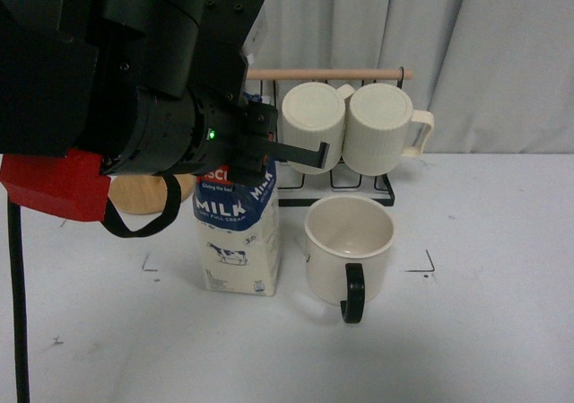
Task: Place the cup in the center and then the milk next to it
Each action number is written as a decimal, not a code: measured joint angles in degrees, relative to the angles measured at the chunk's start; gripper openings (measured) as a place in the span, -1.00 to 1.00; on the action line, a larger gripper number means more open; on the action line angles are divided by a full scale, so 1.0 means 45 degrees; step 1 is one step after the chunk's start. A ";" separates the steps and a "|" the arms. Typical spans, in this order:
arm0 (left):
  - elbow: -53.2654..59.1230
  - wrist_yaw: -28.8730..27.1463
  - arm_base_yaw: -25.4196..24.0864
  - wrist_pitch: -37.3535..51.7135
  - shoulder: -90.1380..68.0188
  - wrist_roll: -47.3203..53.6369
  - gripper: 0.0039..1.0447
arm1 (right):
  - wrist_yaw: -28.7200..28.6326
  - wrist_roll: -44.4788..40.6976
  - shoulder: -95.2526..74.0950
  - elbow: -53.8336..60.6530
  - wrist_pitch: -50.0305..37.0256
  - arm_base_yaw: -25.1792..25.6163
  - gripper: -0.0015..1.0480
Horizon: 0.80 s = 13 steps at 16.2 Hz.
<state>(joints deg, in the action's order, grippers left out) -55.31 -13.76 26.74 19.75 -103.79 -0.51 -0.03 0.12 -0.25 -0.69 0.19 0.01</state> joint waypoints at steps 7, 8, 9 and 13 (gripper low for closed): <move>-0.0087 -0.0350 0.0481 0.0010 -0.0345 -0.0491 -0.65 | 0.0000 0.0000 0.0000 0.0000 0.0005 0.0000 0.87; -0.0087 -0.0379 0.0491 0.0000 -0.0345 -0.0563 -0.65 | 0.0000 0.0000 0.0000 0.0000 0.0000 0.0000 0.87; -0.0087 -0.0374 0.0486 -0.0087 -0.0345 -0.0738 -0.52 | 0.0000 0.0000 0.0000 0.0000 0.0005 0.0000 0.87; -0.0121 0.0306 0.0316 -0.0719 0.0039 -0.2259 0.32 | 0.0000 0.0000 0.0000 0.0000 0.0000 0.0000 0.87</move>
<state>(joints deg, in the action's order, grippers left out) -55.86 -12.38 28.16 16.51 -103.61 -10.68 -0.03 0.12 -0.25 -0.69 0.19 0.01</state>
